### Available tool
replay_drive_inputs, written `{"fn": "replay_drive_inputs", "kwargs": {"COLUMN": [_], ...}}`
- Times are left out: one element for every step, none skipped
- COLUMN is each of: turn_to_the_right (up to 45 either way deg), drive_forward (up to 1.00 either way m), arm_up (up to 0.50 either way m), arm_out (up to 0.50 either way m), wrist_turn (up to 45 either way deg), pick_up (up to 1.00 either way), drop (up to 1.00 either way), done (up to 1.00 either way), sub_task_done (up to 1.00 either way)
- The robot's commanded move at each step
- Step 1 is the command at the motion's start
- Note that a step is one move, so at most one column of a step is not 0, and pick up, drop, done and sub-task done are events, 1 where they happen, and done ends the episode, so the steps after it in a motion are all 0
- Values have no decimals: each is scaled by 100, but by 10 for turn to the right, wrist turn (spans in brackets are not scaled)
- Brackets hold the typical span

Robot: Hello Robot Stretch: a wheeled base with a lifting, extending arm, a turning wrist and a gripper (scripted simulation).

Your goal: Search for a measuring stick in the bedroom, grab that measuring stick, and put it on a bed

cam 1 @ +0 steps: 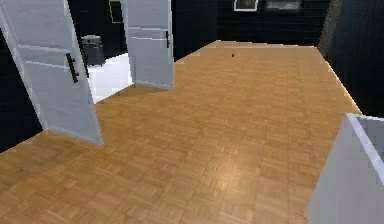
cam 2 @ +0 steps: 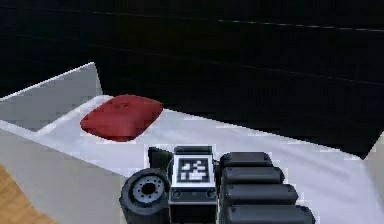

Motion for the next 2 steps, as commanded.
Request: {"fn": "replay_drive_inputs", "kwargs": {"turn_to_the_right": [-150, 0], "drive_forward": [0, 30], "arm_up": [0, 0], "arm_out": [0, 0], "wrist_turn": [0, 0], "pick_up": [0, 0], "drop": [0, 0], "done": [0, 0], "sub_task_done": [0, 0]}}
